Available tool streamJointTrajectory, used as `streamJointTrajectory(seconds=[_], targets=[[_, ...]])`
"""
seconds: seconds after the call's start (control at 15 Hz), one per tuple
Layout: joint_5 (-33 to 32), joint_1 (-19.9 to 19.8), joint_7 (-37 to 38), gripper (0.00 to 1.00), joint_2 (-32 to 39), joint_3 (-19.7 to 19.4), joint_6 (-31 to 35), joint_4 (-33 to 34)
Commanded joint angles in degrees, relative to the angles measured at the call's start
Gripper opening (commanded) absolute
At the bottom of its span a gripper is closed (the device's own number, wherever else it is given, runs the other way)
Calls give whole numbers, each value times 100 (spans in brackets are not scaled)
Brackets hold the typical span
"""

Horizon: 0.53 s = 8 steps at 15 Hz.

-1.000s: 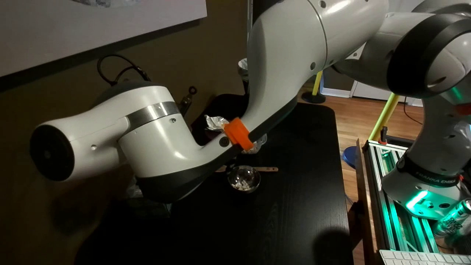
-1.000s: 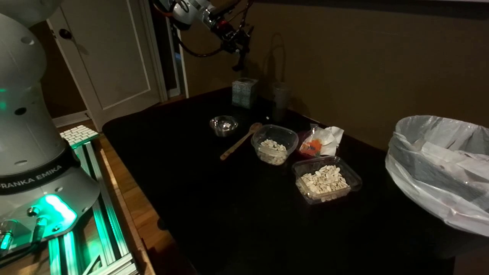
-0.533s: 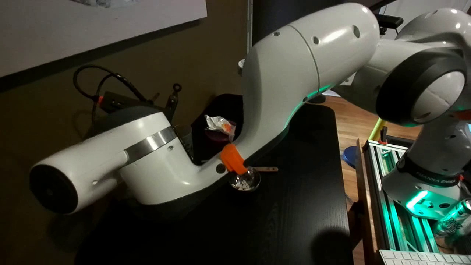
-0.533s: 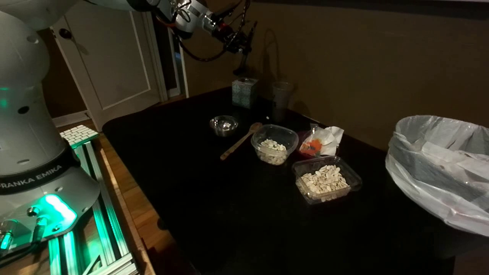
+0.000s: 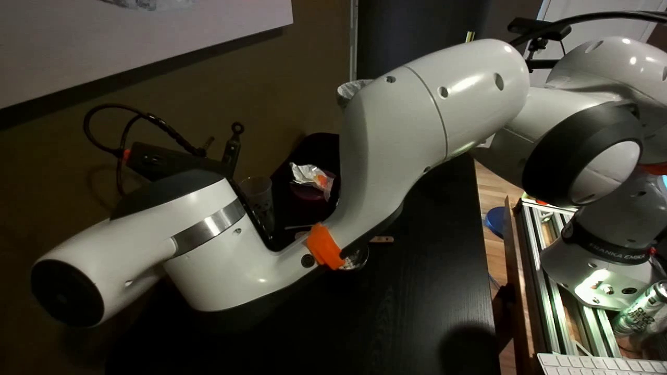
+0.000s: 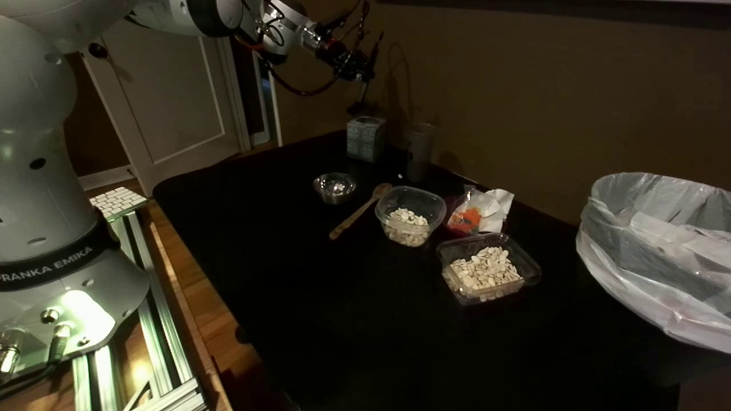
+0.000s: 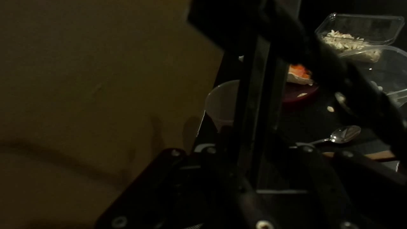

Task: Put the tongs in the tissue paper dispenser

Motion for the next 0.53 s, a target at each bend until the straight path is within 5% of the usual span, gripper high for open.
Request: streamJointTrajectory(seconds=[0.0, 0.47], targets=[[-6, 16, -15, 9, 21, -45, -105, -19], [-56, 156, -154, 9, 152, -284, -530, 55]])
